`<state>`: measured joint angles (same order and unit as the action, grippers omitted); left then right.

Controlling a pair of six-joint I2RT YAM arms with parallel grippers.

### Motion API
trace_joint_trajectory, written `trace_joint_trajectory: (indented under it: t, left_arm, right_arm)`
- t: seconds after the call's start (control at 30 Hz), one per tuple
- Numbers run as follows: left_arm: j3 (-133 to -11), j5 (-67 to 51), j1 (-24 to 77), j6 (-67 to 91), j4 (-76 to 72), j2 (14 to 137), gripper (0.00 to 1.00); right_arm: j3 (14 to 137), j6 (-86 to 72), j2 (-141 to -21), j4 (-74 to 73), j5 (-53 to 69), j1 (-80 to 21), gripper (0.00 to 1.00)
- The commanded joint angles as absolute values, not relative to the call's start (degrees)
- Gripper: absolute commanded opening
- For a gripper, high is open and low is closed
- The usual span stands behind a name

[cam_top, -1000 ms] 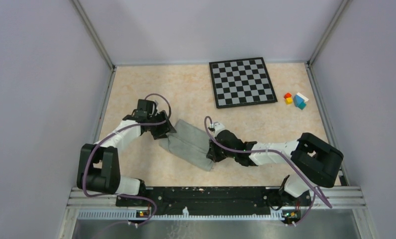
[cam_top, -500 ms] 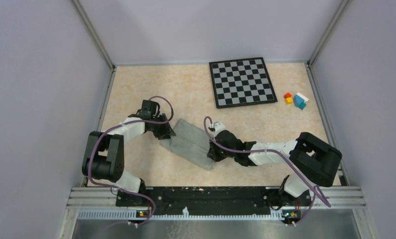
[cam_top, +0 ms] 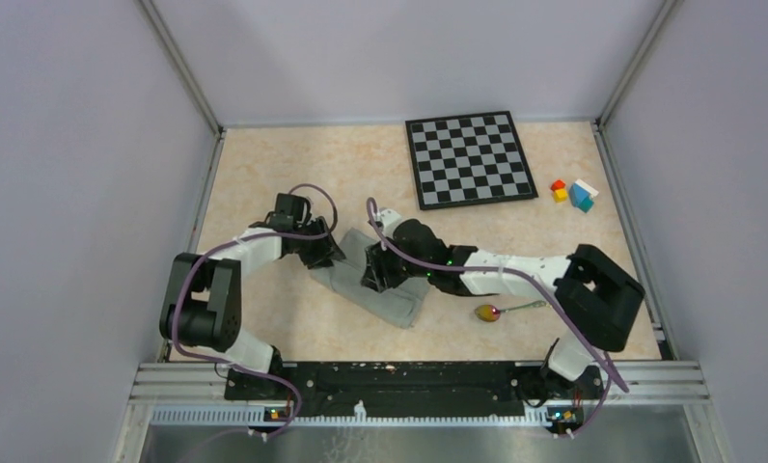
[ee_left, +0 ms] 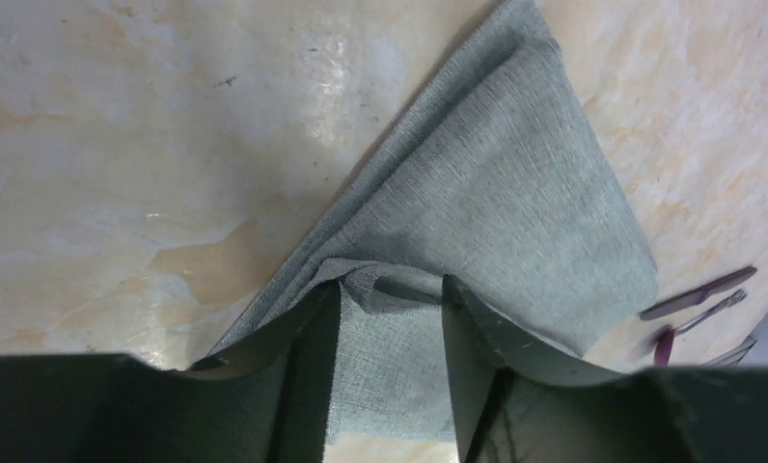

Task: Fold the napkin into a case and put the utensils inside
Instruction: Smooth out the 2/3-rectangle-folded napkin at the center of the board.

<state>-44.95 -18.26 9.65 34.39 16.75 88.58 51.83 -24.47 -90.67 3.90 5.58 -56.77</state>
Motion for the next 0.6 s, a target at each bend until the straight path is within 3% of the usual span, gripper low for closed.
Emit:
trace_joint_trajectory:
  t: [0.0,0.1,0.23,0.3,0.47,0.57]
  left_arm:
    - [-46.4,-20.8,9.8,33.1,17.9,84.1,0.55]
    - [-48.3,-23.4,9.3,32.3,19.9,80.1,0.65]
    - [-47.8,-27.2,7.0,32.5,20.7,76.4,0.63]
    - [-45.2,-29.7,4.4,33.2,18.8,74.8,0.54]
    - [-37.8,-37.7,0.7,37.2,10.1,77.5,0.20]
    - [-35.0,-38.7,0.7,38.1,5.2,80.3,0.09]
  right_arm:
    - [56.0,-27.9,-97.7,12.3,19.3,-55.2,0.46]
    - [54.3,-34.0,-101.4,22.3,27.0,-53.2,0.39]
    - [54.0,-41.0,-107.6,34.4,35.2,-51.9,0.32]
    - [54.2,-44.8,-110.9,39.3,38.6,-51.4,0.31]
    - [57.3,-51.6,-118.5,47.1,43.1,-51.2,0.31]
    - [59.2,-51.7,-120.7,46.3,43.3,-51.2,0.29]
